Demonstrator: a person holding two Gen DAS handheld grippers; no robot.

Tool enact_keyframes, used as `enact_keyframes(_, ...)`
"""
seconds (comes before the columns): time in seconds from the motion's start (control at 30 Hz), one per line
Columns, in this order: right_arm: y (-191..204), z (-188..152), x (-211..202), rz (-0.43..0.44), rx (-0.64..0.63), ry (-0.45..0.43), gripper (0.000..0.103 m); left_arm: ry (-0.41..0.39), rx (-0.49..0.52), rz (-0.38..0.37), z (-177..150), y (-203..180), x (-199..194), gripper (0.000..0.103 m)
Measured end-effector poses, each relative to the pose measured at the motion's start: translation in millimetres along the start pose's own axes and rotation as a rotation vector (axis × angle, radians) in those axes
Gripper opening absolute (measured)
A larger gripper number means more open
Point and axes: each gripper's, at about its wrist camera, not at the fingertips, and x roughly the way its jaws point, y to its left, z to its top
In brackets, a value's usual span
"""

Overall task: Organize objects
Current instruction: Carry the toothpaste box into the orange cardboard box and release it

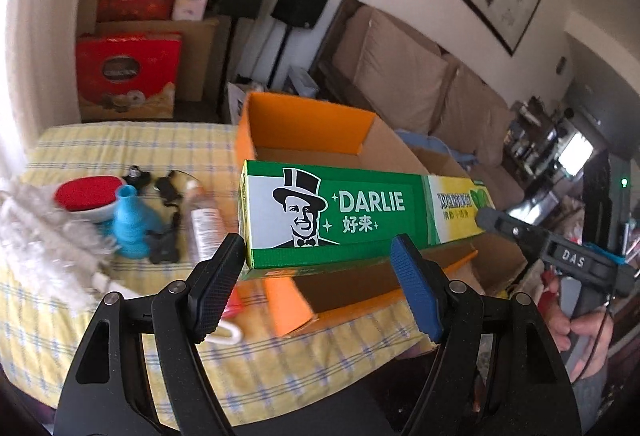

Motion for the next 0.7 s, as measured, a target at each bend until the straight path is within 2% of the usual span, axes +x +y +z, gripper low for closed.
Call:
enact_keyframes(0.13,-26,0,10,-0.007,0.039,0.011,0.058,0.057,0.019,-0.007,-5,-10,21,0.072)
enact_keyframes(0.33,-50,-5,25,0.016,0.109,0.040,0.057,0.079,0.071,-0.002,-8,-24,25,0.072)
enact_keyframes(0.57,-64,-7,22,-0.007,0.128,0.038,0.058,0.130,0.145,0.013,-16,-45,33,0.072)
enact_keyframes(0.7,-68,-7,25,-0.004,0.130,0.059,0.057,0.142,0.171,0.049,-21,-46,37,0.073)
